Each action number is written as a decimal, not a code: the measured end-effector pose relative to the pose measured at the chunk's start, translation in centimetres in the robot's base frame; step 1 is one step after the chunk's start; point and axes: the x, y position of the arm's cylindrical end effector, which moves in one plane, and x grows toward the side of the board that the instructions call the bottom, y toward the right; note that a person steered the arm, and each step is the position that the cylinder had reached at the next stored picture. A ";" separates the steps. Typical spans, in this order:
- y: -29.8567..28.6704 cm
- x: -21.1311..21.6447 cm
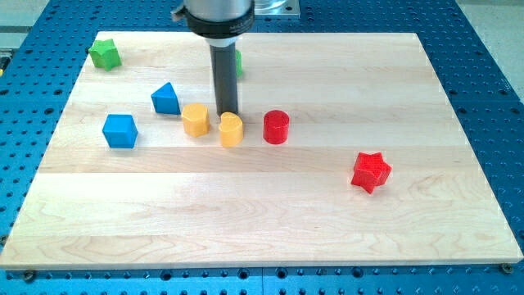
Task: Bring the red star above the triangle
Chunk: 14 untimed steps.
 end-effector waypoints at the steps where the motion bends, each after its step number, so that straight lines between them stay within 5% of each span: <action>1: -2.7 1.6; 2: -4.6 3.8; 4: 0.7 0.7; 6: 15.3 0.2; 10: 21.1 9.9; 13: 26.2 10.4; 14: 24.1 13.5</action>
